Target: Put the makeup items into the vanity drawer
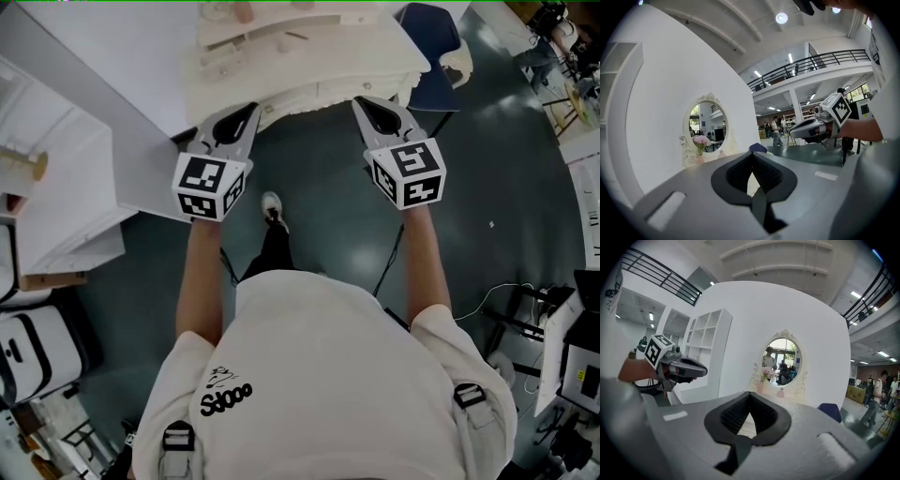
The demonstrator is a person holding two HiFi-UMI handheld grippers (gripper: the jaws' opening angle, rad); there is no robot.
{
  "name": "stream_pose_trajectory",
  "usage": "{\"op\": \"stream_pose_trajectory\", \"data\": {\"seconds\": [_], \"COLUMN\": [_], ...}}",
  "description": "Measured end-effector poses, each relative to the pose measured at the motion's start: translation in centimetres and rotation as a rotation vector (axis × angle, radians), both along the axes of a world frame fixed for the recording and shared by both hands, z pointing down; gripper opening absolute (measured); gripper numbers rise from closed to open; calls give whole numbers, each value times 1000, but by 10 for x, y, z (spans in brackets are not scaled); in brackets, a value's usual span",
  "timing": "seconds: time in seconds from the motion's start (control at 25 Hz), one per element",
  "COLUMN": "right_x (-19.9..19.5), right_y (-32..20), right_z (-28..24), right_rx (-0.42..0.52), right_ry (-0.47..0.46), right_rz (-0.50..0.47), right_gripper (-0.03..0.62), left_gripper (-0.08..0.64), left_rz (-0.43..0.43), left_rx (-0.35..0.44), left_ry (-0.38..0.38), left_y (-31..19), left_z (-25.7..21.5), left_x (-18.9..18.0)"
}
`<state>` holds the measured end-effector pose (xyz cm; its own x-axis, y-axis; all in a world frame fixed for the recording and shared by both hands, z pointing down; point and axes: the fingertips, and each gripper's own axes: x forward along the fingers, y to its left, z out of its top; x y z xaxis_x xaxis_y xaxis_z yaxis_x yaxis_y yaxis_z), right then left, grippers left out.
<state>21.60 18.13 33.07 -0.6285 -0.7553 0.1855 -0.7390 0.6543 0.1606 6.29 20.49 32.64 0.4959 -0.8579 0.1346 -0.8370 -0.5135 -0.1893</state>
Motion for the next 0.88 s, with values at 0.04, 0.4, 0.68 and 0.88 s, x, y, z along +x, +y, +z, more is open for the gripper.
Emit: {"op": "stream_pose_trajectory", "data": {"seconds": [0.04,0.4,0.68,0.88], "right_x": [-4,-48,-85,-105], "right_y": [-13,-143,-222,-272], "right_z": [1,-23,-23,-19], "right_rx": [2,28,-9,-36], "right_ry": [3,27,44,59], "right_rz": [5,26,56,85], "right_gripper": [2,2,2,2], "left_gripper": [18,18,18,18], "left_rz": [1,38,73,98], "left_rx": [2,23,-4,-14], "left_ry": [3,16,21,43], "left_y": [-14,-151,-237,-292], "left_z": [0,-17,-17,-17], "left_x": [-5,-45,-80,-100]}}
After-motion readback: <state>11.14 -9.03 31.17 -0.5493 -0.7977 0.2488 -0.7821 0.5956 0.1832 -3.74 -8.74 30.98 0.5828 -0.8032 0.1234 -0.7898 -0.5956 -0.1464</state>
